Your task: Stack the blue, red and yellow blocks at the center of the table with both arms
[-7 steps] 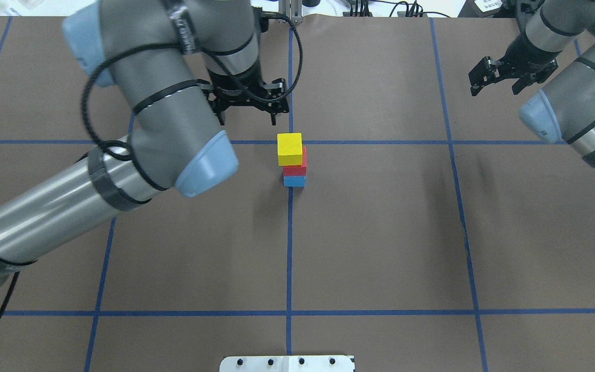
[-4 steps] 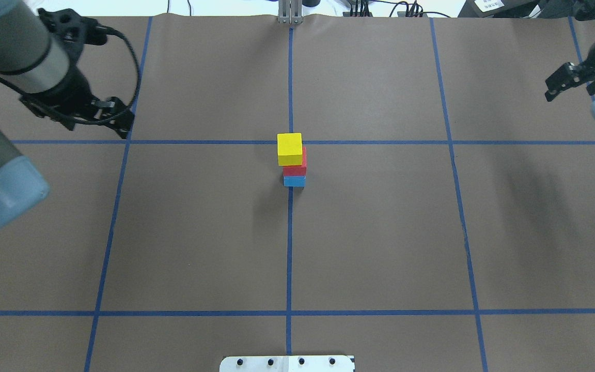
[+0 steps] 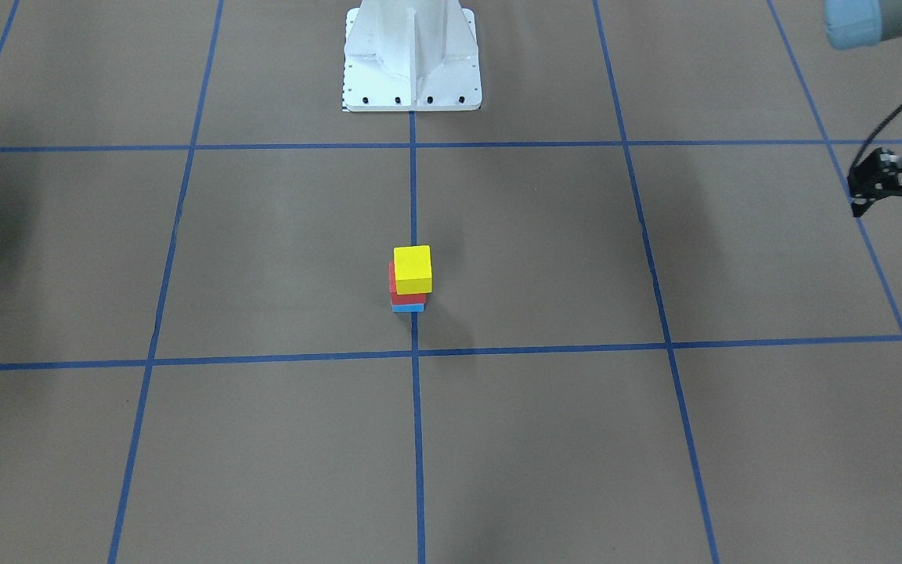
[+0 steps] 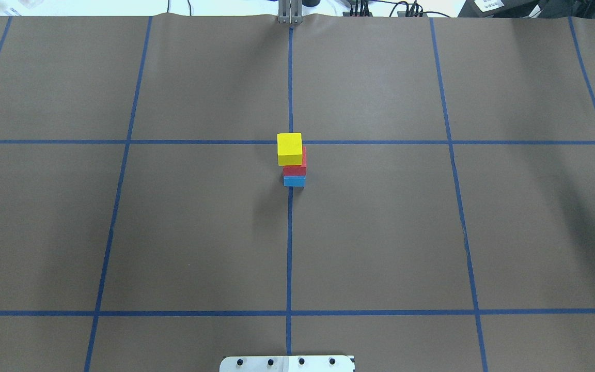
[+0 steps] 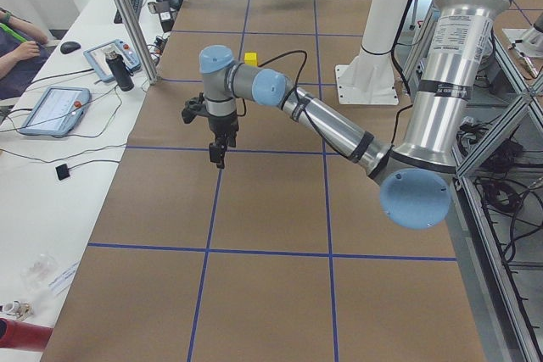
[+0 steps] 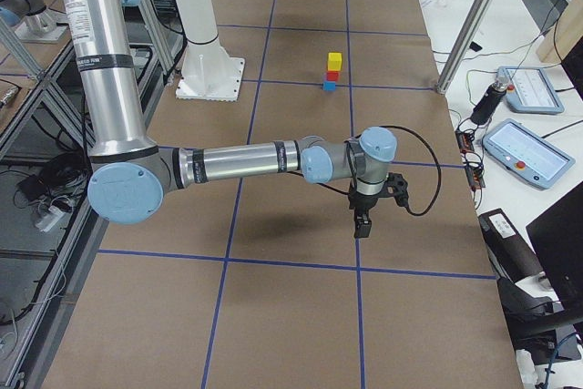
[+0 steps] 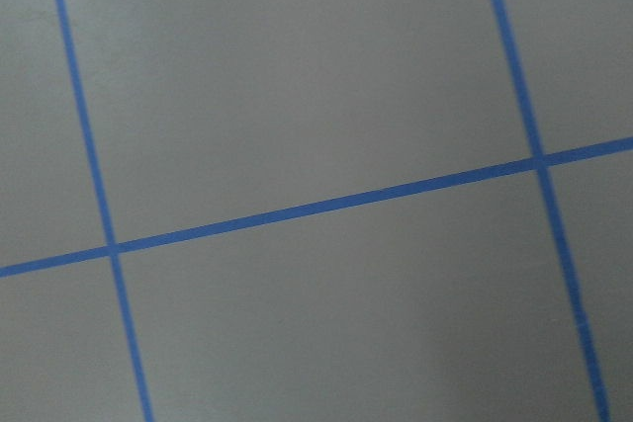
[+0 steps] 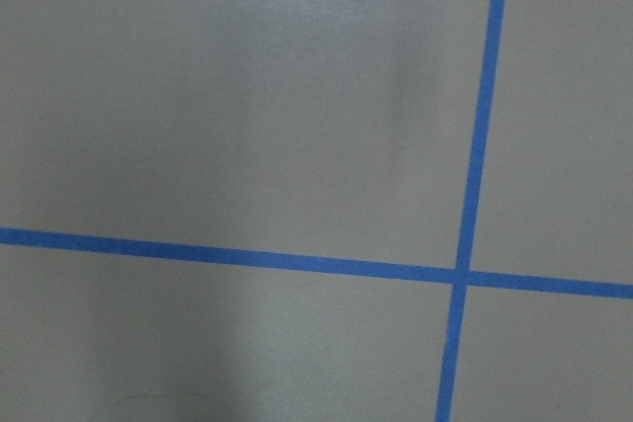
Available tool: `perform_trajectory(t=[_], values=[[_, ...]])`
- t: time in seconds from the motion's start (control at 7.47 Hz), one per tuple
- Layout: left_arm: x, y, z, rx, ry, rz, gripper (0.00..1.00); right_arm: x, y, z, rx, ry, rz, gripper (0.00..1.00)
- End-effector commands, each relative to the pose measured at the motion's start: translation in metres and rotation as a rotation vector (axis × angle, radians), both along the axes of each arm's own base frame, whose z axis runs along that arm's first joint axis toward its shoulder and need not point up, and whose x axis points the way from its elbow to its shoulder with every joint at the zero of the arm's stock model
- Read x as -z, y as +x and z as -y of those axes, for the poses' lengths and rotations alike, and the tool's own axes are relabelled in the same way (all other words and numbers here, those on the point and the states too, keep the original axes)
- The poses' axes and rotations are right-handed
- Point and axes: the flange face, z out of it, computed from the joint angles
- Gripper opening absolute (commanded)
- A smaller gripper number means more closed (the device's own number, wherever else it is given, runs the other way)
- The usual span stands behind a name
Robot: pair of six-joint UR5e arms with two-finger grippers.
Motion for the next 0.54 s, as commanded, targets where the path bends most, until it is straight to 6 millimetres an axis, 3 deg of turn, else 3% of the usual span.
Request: perform_trajectory(t=[0.0,0.13,0.4], values=[[-0.138,-0.055,0.018,-0.017,-0.016,-0.034,1.0,-0.004,0.037,-0.003,-0.061,-0.023,0.086,1.0],[-0.189,-0.054,0.022,-0.017,-0.021,-0.055,1.0,0.001,0.049,-0.005,-0.08,-0.033,0.158,1.0],[-0.202,-0.055,0.022,-0.015,0.011,-0.053,1.0,-0.013,0.051,-0.014,-0.083,-0.061,0.162,1.0]])
